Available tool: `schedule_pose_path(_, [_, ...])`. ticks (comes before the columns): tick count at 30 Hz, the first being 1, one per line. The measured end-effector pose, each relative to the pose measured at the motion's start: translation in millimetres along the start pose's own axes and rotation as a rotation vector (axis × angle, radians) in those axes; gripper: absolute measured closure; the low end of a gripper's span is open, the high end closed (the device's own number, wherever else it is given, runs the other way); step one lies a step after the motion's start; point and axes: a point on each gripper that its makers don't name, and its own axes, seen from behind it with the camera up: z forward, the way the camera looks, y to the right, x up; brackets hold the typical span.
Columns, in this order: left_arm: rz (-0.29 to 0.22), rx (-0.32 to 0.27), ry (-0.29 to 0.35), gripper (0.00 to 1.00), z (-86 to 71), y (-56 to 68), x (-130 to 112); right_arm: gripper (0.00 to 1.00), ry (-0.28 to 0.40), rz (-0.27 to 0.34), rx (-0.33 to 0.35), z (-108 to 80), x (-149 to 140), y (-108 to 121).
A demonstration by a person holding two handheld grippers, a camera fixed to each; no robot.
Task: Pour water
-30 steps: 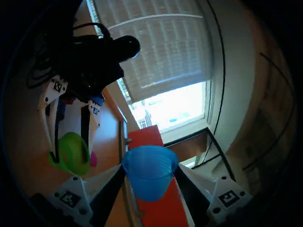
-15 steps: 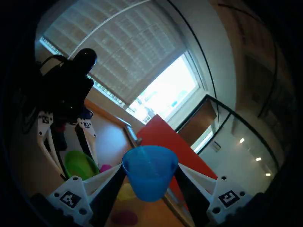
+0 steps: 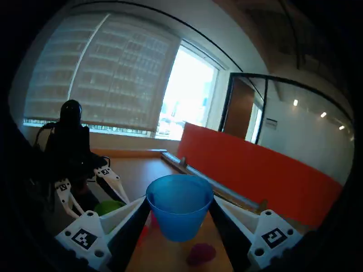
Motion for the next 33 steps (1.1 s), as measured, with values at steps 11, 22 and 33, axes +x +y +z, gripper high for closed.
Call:
schedule_pose_path(11, [0.009, 0.003, -0.030, 0.11, -2.6, 0.8, -5.9, 0.10, -0.049, 0.142, 0.031, -6.7, -20.6, -7.4])
schedule_pose_path(22, [0.025, -0.011, -0.100, 0.12, -2.2, 7.3, -24.2, 0.10, -0.107, 0.169, 0.038, -16.9, -43.7, -8.6])
schedule_pose_path(33, [0.019, -0.039, -0.177, 0.11, 4.7, 16.2, -49.5, 0.10, -0.181, 0.195, 0.059, -19.8, -76.1, -13.3])
